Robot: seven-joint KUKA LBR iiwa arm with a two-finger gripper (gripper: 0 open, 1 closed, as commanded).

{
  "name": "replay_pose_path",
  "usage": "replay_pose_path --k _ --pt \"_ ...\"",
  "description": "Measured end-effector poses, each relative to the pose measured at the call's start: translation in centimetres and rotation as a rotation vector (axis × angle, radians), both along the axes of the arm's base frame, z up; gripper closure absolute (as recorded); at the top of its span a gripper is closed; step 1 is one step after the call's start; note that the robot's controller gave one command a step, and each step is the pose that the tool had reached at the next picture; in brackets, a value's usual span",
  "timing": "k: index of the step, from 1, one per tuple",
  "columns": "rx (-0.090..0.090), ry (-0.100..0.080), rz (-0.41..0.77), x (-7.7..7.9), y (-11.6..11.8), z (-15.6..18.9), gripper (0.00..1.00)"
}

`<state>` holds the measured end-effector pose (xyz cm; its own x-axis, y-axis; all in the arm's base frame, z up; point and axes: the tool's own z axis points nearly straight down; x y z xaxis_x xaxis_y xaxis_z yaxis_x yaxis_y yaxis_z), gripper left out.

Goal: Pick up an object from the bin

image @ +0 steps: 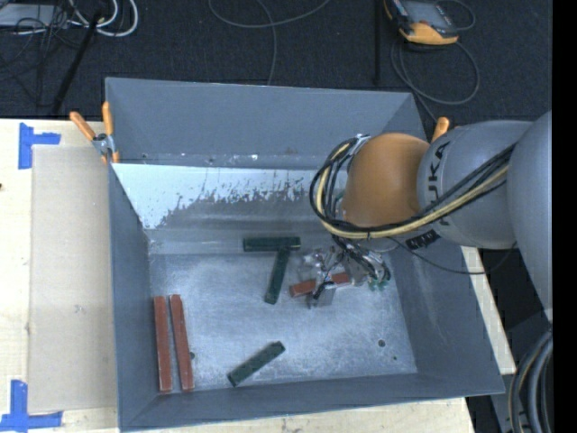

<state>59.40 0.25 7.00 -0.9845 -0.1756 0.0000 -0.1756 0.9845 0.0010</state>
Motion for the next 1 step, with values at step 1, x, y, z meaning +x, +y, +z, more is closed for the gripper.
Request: replay_pose_path --k 1 --pt "-0.001 -0.009 0.110 0.83 -0.15 14.42 1.00"
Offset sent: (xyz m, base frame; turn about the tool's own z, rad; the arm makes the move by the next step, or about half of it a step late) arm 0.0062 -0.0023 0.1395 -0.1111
